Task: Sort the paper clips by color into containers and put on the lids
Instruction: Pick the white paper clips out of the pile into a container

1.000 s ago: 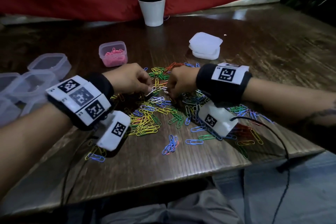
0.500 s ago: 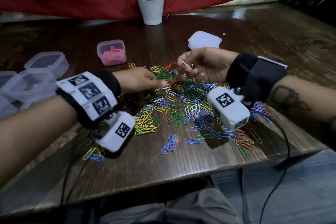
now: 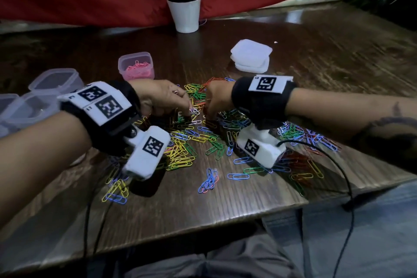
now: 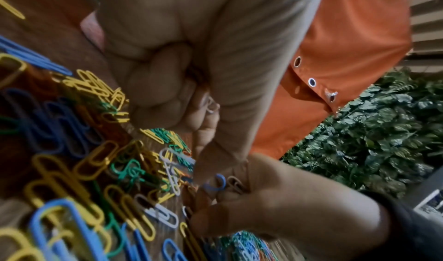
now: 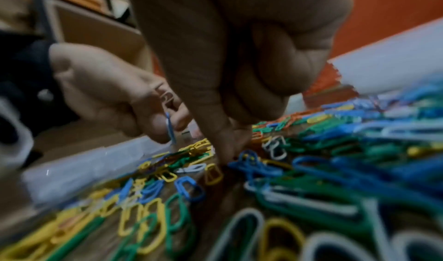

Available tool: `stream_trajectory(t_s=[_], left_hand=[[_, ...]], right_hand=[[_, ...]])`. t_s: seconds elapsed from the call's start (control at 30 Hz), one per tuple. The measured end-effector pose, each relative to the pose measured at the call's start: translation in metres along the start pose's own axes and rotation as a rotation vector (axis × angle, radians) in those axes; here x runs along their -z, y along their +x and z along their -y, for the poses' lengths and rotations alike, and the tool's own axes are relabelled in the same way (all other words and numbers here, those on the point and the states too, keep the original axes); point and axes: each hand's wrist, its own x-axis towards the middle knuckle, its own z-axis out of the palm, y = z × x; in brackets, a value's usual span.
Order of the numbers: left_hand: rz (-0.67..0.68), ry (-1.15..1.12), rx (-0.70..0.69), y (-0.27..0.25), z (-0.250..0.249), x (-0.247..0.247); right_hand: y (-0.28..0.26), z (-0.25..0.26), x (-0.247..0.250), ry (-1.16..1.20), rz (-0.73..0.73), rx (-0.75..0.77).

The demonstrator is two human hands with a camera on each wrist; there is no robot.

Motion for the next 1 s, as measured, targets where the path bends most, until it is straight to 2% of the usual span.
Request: stream_trajectory(t_s=[0.23, 0.33, 0.43, 0.53, 0.6, 0.63, 0.67, 0.77, 0.83, 0.9, 1.0], left_hand=[[0.045, -0.144, 0.045, -0.001, -0.001, -0.002], [0.001, -0.057, 0.020, -0.003, -0.006, -0.004], [-0.058, 0.038, 0.000, -0.005, -0.012, -0.004], [-0.094, -0.129, -0.030, -0.003, -0.014, -0.004], [-0.022, -0.303, -0.008, -0.002, -0.011, -0.003], [0.012, -0.363, 0.003, -0.002, -0.009, -0.003], [0.023, -0.392, 0.006, -0.003, -0.006, -0.004], [-0.034, -0.318, -0.031, -0.006, 0.002, -0.006], [-0.037, -0.273, -0.065, -0.007, 0.005, -0.007], [0.004, -0.292, -0.071, -0.008, 0.008, -0.005], [0.039, -0.289, -0.085, -0.011, 0.009, -0.002]], right_hand=[[-0.013, -0.022, 0.006, 0.185, -0.038, 0.009], [-0.020, -0.034, 0.013, 0.316, 0.027, 0.007], [-0.021, -0.038, 0.021, 0.429, 0.014, -0.003], [-0.017, -0.035, 0.024, 0.601, 0.043, -0.056], [-0.016, -0.033, 0.023, 0.726, 0.121, -0.090], [-0.015, -0.033, 0.023, 0.696, 0.127, -0.098], [-0.014, -0.034, 0.023, 0.570, 0.092, -0.097], [-0.013, -0.034, 0.020, 0.017, -0.136, -0.069], [-0.013, -0.030, 0.017, 0.025, -0.193, -0.022], [-0.013, -0.023, 0.012, 0.095, -0.120, 0.026], [-0.009, -0.013, 0.003, 0.000, -0.044, 0.017]])
